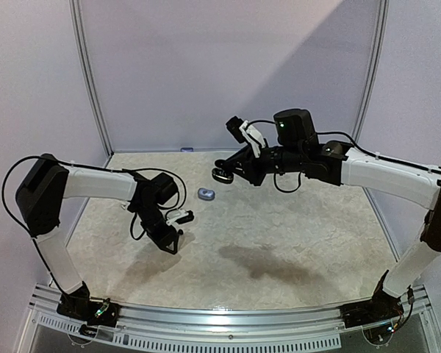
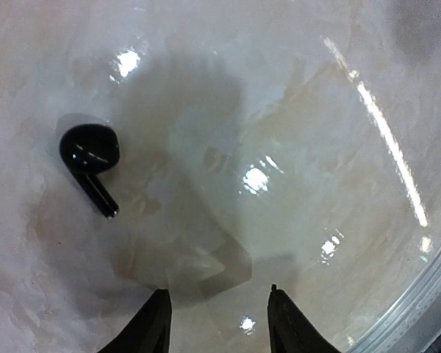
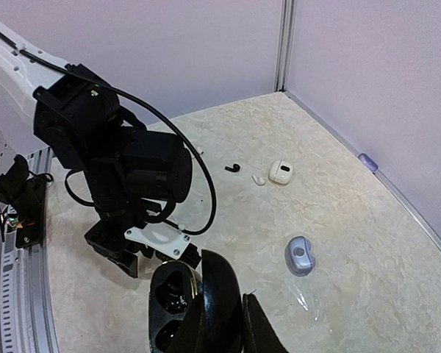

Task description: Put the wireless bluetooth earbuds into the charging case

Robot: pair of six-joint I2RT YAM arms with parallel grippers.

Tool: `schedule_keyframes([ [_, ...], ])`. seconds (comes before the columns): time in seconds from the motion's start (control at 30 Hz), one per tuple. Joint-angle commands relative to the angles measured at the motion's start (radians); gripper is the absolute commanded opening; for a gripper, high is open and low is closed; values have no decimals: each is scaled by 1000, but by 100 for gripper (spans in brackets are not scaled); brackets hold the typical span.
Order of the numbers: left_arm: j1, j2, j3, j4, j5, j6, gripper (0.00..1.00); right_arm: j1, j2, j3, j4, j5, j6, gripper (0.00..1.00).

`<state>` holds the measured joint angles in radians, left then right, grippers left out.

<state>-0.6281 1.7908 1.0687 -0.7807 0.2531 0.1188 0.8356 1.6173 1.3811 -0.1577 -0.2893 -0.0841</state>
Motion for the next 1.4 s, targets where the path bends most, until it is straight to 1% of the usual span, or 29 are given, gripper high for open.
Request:
schedule_keyframes([
  [0.0,46,-42,-26,17,86,25,46,-2,21,32,-3,-14,-3,0],
  [0.13,108,-70,-18,25,149,39,43,-3,21,36,-11,-17,-1,0],
  [0.2,131,-68,3,30,155,40,39,-2,20,36,-10,-15,1,0],
  [0.23,137,-59,16,32,147,44,35,-1,20,35,-10,-15,4,0],
  [0.33,144,-16,44,43,88,44,28,-2,23,36,-4,-17,10,0],
  [0.43,147,57,87,42,-5,17,21,-3,20,36,-7,-14,12,0],
  [0.5,148,109,123,28,-38,14,18,-1,16,33,-13,-10,11,0],
  [0.57,147,147,143,27,-30,11,18,-2,13,31,-15,-7,12,0],
  [0.67,139,160,140,27,-17,13,17,-2,7,26,-21,-2,14,0],
  [1.0,69,156,107,29,13,39,17,-1,-2,10,-5,3,20,0],
  [1.23,56,150,107,31,22,43,17,-2,-3,6,-8,5,20,0],
  [1.37,66,120,118,17,36,61,18,-1,-1,6,-5,-8,23,0],
])
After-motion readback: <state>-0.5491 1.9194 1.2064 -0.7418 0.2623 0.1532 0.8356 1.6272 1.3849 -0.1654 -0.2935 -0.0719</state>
